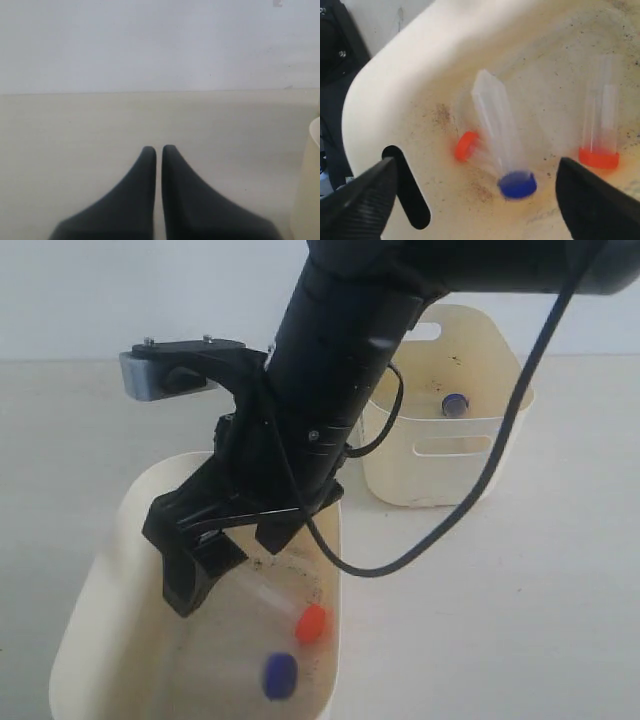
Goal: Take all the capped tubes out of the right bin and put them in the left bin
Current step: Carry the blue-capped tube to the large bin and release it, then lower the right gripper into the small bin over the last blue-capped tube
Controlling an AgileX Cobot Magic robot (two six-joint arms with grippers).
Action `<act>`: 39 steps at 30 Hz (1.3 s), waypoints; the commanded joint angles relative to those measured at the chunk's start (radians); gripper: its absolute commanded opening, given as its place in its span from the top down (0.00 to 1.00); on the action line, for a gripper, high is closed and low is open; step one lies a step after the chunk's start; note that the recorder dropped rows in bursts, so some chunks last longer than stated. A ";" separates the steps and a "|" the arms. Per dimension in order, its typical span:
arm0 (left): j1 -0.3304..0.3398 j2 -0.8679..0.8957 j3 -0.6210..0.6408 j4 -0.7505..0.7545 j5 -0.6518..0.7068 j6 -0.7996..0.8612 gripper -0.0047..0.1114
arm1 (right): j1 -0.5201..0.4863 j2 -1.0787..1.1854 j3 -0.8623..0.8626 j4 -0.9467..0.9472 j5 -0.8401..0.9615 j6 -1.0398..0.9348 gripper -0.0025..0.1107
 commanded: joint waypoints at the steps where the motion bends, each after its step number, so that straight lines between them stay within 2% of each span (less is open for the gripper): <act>1: 0.000 0.000 -0.004 -0.006 -0.004 -0.010 0.92 | 0.000 -0.008 0.010 -0.026 -0.030 0.068 0.28; 4: 0.000 0.000 -0.004 -0.006 -0.004 -0.010 0.92 | -0.003 -0.008 -0.003 -0.054 -0.041 0.107 0.45; 7: 0.000 0.000 -0.004 -0.006 -0.004 -0.010 0.92 | -0.031 -0.008 -0.077 -0.194 -0.041 0.195 0.61; 11: 0.000 0.000 -0.004 -0.006 -0.004 -0.010 0.92 | -0.097 -0.008 -0.236 -0.420 -0.013 0.338 0.70; 17: 0.000 0.000 -0.004 -0.006 -0.004 -0.010 0.92 | -0.244 0.015 -0.448 -0.749 0.010 0.566 0.70; 19: 0.000 0.000 -0.004 -0.006 -0.004 -0.010 0.92 | -0.280 0.045 -0.485 -0.795 0.012 0.595 0.70; 24: 0.000 0.000 -0.004 -0.006 -0.004 -0.010 0.92 | -0.322 0.167 -0.526 -0.856 0.023 0.637 0.60; 26: 0.000 0.000 -0.004 -0.006 -0.004 -0.010 0.92 | -0.331 0.225 -0.539 -0.885 0.034 0.674 0.61; 31: 0.000 0.000 -0.004 -0.006 -0.004 -0.010 0.92 | -0.362 0.430 -0.679 -0.826 0.098 0.750 0.61; 39: 0.000 0.000 -0.004 -0.006 -0.004 -0.010 0.92 | -0.465 0.492 -0.703 -0.643 0.098 0.755 0.61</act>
